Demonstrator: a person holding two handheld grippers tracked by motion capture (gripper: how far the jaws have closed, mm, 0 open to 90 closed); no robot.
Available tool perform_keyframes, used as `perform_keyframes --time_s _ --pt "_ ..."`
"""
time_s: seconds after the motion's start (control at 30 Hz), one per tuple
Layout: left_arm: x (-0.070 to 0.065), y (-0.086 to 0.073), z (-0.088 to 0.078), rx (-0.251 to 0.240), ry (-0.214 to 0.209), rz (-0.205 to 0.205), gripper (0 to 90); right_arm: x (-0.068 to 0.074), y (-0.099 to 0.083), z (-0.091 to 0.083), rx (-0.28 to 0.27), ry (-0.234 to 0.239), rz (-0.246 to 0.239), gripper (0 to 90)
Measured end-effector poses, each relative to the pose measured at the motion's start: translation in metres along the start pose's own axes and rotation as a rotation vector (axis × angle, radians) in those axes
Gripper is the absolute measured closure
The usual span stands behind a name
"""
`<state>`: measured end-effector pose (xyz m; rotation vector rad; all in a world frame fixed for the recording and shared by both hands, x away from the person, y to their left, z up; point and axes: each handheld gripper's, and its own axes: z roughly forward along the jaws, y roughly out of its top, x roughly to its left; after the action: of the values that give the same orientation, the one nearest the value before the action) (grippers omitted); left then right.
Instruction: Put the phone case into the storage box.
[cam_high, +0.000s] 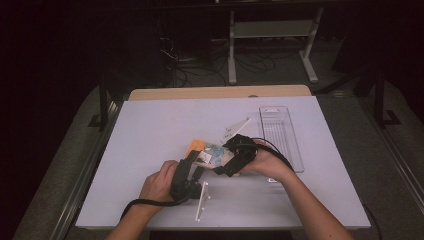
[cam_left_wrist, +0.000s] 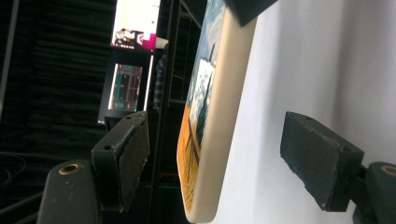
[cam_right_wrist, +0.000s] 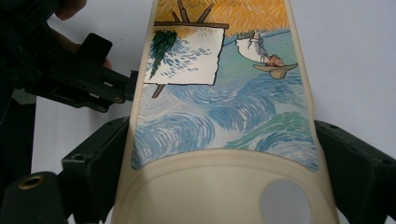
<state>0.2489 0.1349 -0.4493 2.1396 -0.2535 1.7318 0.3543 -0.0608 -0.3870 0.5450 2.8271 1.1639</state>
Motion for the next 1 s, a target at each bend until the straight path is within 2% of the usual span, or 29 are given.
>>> perform_keyframes --time_s 0.13,0.17,0.2,0.37,0.73,1.0 --pt "0.0006 0.0001 -0.0008 0.007 0.018 0.029 27.2 0.0001 0.0003 -0.0001 0.003 -0.003 -0.004 9.9" --pt "-0.0003 -0.0002 0.0003 -0.009 0.028 0.012 28.4 0.0 0.0003 0.0 0.002 -0.003 -0.004 9.9" --pt "0.0002 -0.0002 -0.0001 -0.007 0.033 0.016 29.8 -0.0003 0.0004 0.0 0.001 -0.002 -0.007 9.9" --pt "0.0021 0.0003 -0.0012 0.007 0.033 0.056 36.8 0.0006 0.0011 0.0003 -0.002 -0.003 0.002 9.9" --pt "0.0016 0.0018 0.0 0.009 0.049 0.092 46.4 0.0044 0.0038 0.0037 0.0 0.002 -0.005 9.9" --pt "0.0018 0.004 -0.0003 0.014 0.041 0.12 56.1 0.0047 0.0042 0.0056 0.002 -0.001 -0.009 9.9"
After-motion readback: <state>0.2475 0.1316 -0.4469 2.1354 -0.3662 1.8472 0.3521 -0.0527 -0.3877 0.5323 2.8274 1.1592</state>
